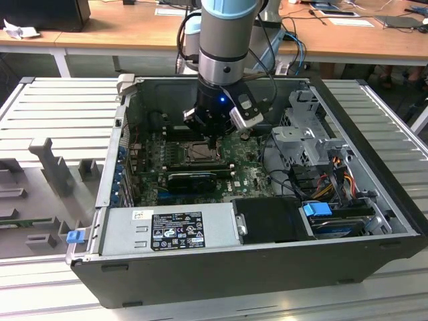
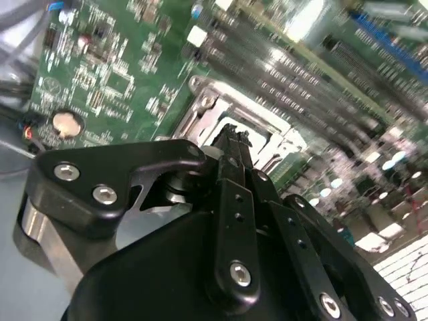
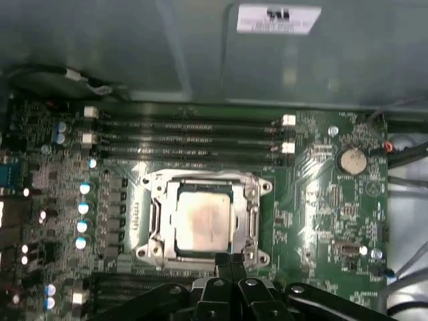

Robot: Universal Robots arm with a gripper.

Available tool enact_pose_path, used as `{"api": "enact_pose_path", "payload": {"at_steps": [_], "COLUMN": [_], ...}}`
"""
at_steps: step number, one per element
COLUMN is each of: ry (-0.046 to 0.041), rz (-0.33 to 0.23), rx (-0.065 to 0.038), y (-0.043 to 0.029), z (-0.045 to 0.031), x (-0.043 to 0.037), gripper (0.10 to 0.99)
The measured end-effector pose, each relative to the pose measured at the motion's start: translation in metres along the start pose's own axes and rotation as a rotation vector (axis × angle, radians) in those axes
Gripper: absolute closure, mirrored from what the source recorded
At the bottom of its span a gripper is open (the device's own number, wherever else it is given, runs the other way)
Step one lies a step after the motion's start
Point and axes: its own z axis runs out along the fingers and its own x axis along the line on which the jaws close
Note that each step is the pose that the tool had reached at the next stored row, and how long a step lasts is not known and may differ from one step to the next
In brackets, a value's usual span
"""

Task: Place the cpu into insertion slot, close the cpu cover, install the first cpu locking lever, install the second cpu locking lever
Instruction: 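Install the second cpu locking lever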

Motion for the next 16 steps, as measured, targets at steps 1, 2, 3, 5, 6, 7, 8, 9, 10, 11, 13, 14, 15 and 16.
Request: {"api": "enact_pose_path", "payload": {"at_steps": [1, 2, 3, 5, 6, 7, 8, 9, 10, 11, 13, 14, 15, 16], "ry": [-0.0001, 0.0000, 0.0004, 0.0019, 0.0027, 0.0045, 0.0050, 0.0050, 0.0051, 0.0050, 0.0049, 0.0048, 0.0047, 0.0046], "rz": [0.000, 0.000, -0.001, -0.003, -0.003, -0.003, -0.003, -0.003, -0.003, -0.003, -0.004, -0.004, -0.004, -0.004], "rx": [0.000, 0.000, -0.002, -0.023, -0.033, -0.040, -0.042, -0.043, -0.043, -0.046, -0.048, -0.051, -0.053, -0.055], "y": [-0.0045, -0.0084, -0.0111, -0.0142, -0.0152, -0.0176, -0.0197, -0.0222, -0.0231, -0.0246, -0.0252, -0.0254, -0.0254, -0.0255], "z": [-0.0002, -0.0002, -0.0001, 0.0006, 0.0007, 0.0011, 0.0013, 0.0017, 0.0017, 0.0019, 0.0022, 0.0024, 0.0026, 0.0027], "x": [0.0002, 0.0003, 0.0004, 0.0005, 0.0006, 0.0006, 0.0007, 0.0012, 0.0020, 0.0059, 0.0121, 0.0171, 0.0207, 0.0238], "gripper": [0.980, 0.980, 0.980, 0.980, 0.980, 0.980, 0.980, 0.980, 0.980, 0.980, 0.980, 0.980, 0.980, 0.980]}}
